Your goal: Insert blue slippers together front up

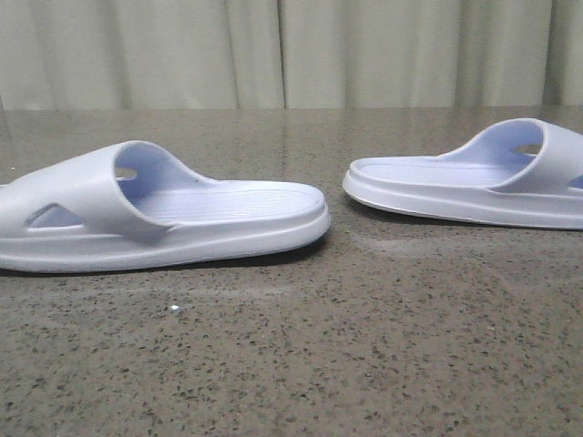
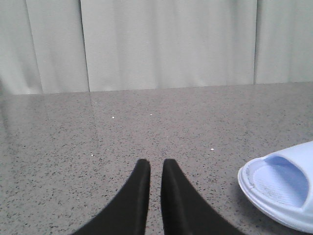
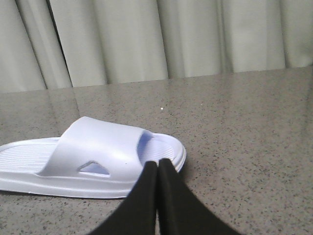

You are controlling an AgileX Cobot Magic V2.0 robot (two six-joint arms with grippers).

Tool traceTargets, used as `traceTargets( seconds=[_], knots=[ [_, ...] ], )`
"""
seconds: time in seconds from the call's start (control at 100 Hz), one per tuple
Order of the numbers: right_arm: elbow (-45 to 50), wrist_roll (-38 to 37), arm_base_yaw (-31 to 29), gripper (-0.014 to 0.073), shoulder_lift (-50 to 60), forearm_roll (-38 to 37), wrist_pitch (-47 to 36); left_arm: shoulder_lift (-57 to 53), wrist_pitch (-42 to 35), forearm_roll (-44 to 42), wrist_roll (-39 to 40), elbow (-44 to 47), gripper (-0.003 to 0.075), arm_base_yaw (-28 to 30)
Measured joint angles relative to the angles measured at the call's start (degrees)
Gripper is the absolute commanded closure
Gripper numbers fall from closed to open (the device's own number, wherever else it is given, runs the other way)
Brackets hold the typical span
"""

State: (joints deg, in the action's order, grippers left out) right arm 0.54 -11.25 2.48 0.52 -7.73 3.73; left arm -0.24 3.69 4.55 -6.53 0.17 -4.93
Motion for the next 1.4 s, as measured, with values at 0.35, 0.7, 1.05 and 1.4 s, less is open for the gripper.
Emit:
traceTargets(
  seconds=[0.35, 0.7, 1.05, 1.4],
  knots=[
    [0.00, 0.00, 0.00, 0.0685, 0.00, 0.00, -0.09, 0.00, -0.65, 0.00, 0.00, 0.00, 0.0704, 0.00],
    [0.00, 0.00, 0.00, 0.0685, 0.00, 0.00, -9.10, 0.00, -1.12, 0.00, 0.00, 0.00, 0.0704, 0.00],
    [0.00, 0.00, 0.00, 0.0685, 0.00, 0.00, -13.30, 0.00, -1.98, 0.00, 0.00, 0.00, 0.0704, 0.00],
    [0.00, -0.40, 0.00, 0.0685, 0.00, 0.00, -18.95, 0.00, -2.72, 12.94, 0.00, -0.76, 0.0705, 0.00]
  ],
)
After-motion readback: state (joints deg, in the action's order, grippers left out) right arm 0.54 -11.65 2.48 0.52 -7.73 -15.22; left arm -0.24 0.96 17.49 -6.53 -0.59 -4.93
